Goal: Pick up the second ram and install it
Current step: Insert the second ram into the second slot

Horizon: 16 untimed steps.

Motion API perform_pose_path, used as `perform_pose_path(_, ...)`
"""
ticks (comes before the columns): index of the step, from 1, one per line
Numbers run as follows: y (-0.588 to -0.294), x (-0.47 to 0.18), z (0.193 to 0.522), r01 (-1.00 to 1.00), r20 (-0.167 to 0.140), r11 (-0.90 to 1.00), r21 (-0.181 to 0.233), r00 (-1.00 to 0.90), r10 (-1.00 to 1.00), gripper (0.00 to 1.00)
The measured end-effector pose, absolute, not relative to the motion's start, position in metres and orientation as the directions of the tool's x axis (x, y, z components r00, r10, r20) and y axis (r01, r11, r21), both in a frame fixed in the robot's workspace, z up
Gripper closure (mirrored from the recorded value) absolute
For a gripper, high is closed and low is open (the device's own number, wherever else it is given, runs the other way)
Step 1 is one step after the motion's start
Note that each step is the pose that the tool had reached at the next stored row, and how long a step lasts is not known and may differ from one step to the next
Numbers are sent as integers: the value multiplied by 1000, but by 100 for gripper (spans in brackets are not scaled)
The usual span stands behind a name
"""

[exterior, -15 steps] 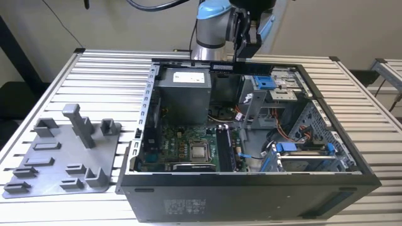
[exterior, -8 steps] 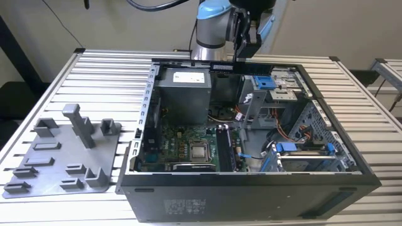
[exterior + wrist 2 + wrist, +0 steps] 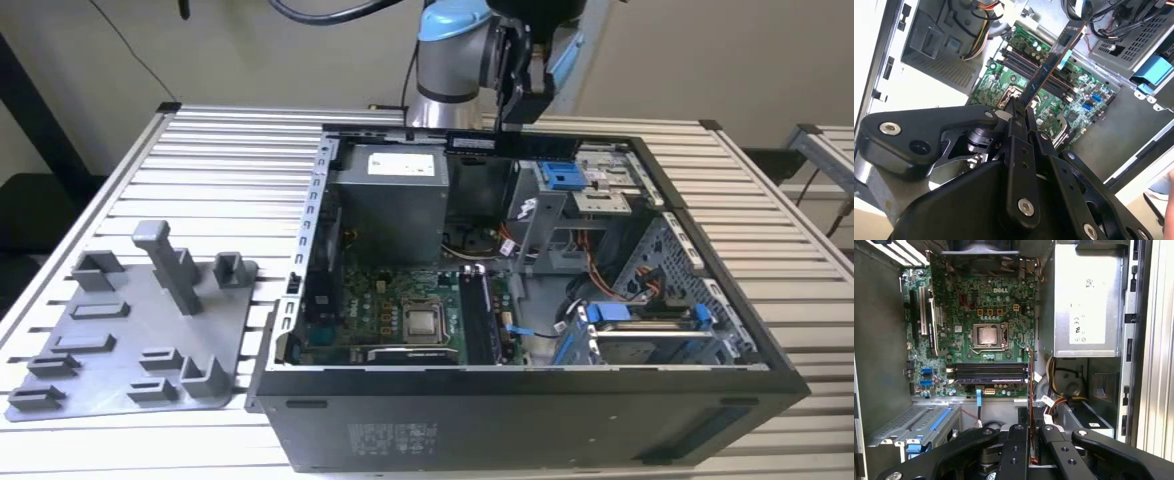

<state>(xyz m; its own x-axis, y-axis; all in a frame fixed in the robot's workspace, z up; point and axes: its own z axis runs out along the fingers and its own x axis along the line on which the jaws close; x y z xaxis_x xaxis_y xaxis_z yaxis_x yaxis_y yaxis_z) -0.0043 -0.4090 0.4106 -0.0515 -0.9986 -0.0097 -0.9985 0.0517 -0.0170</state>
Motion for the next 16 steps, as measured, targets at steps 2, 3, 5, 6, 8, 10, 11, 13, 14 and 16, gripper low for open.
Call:
perform_pose_path(2, -409, -4, 410, -997, -10, 74, -17, -74, -997, 86)
perform_pose_path(3, -409, -4, 410, -997, -10, 81, -17, -81, -997, 86)
perform_pose_path(5, -409, -4, 410, -995, -10, 96, -17, -95, -995, 86)
perform_pose_path(6, -409, -4, 410, -994, -9, 105, -17, -105, -994, 86)
perform_pose_path(8, -409, -4, 409, -991, -9, 129, -17, -129, -992, 86)
perform_pose_path(10, -409, -4, 409, -988, -9, 150, -17, -150, -989, 86)
perform_pose_path(11, -409, -4, 409, -987, -9, 162, -17, -162, -987, 86)
perform_pose_path(13, -409, -4, 409, -982, -9, 186, -17, -185, -983, 86)
perform_pose_path(14, -409, -4, 409, -980, -9, 197, -17, -197, -980, 86)
perform_pose_path(16, -409, -4, 409, -975, -9, 220, -17, -220, -975, 86)
